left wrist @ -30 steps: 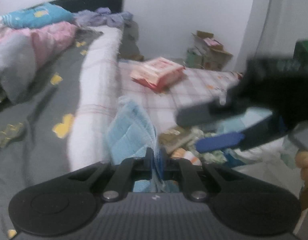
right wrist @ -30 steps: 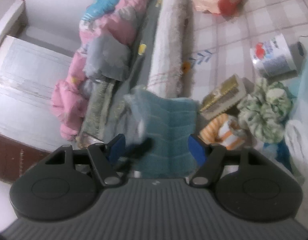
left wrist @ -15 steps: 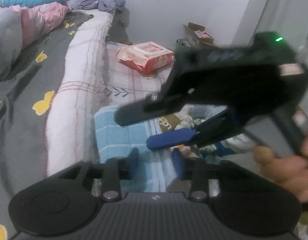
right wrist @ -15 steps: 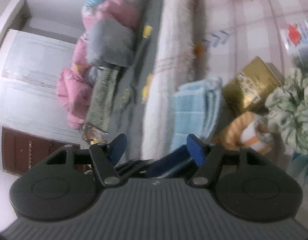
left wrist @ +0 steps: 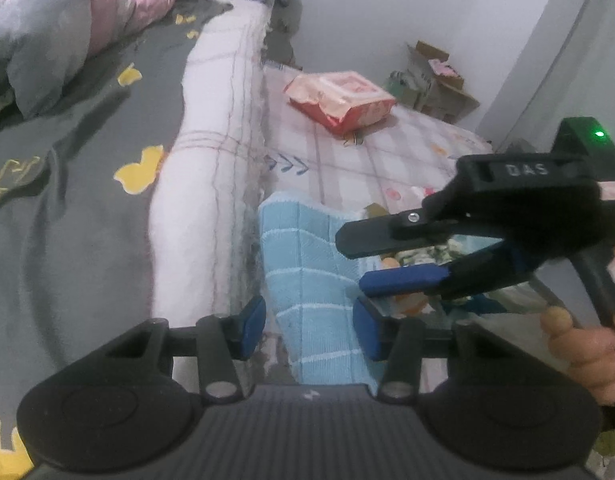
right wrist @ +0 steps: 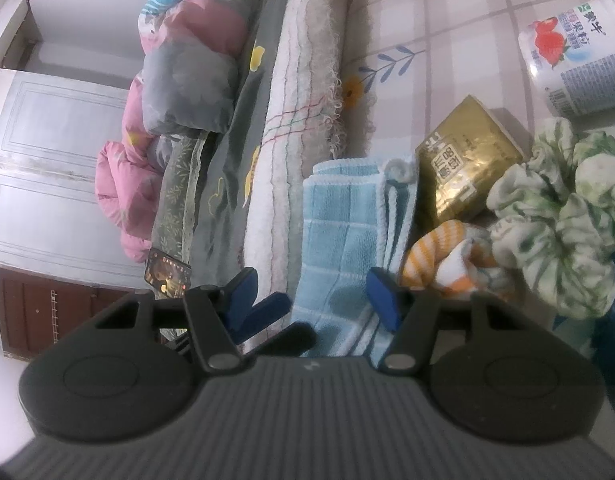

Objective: Organize soft objects
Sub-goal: 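Hold the towel with the left tool while the right tool grasps and lifts it, then carry the blue towel into the box and open the right tool, then move the right tool back from the box toward the pile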

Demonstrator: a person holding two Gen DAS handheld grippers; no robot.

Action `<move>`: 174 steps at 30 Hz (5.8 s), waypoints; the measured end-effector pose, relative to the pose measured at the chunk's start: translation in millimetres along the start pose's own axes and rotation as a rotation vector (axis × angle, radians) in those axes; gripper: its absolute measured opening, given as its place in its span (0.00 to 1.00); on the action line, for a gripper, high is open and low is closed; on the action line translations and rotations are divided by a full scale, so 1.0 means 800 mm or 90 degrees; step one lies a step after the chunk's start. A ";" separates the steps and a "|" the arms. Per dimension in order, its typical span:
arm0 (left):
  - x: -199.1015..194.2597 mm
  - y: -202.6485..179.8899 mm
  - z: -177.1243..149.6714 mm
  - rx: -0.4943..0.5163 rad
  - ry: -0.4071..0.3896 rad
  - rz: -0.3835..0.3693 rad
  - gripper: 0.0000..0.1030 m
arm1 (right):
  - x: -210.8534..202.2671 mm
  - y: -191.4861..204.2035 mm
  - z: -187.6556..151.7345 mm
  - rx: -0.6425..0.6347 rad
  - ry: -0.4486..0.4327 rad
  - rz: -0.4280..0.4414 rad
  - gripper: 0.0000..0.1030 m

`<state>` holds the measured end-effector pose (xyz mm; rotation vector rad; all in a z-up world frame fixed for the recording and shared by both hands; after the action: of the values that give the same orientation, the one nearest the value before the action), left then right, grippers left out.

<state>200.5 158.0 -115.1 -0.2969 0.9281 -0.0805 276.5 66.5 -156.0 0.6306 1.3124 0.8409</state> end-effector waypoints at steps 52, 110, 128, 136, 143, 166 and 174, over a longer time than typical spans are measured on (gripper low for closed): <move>-0.049 -0.110 0.007 0.096 -0.101 -0.104 0.17 | -0.058 0.011 -0.015 0.037 -0.052 0.016 0.33; -0.048 -0.151 -0.018 0.070 -0.076 -0.049 0.89 | -0.516 -0.348 -0.027 -0.070 -0.161 -0.763 0.29; -0.051 -0.143 -0.029 0.066 -0.072 -0.040 0.89 | -0.522 -0.185 -0.044 -0.091 -0.361 -0.561 0.75; -0.068 -0.127 -0.036 0.050 -0.075 -0.028 0.92 | -0.455 -0.073 -0.052 -0.155 -0.396 -0.410 0.81; -0.084 -0.099 -0.038 0.036 -0.091 -0.007 0.94 | -0.378 -0.017 -0.057 -0.176 -0.369 -0.325 0.82; -0.094 -0.029 -0.054 0.017 -0.104 0.031 0.95 | -0.175 0.051 -0.065 -0.215 -0.210 -0.233 0.82; -0.085 -0.036 -0.056 0.070 -0.120 0.047 0.95 | -0.165 0.048 -0.060 -0.186 -0.196 -0.194 0.82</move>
<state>126.1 133.9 -79.3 -0.1646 0.7443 -0.0355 216.6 -22.9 -58.2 0.3036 0.9521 0.6391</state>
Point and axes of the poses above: each gripper's, at about its wrist camera, not at the fingertips, and x roughly the way its jaws point, y to its left, z to its top, the point moved 10 cm from there along x, roughly the way its jaws point, and after that the axes turned 3 degrees about -x, right-handed, at the moved point
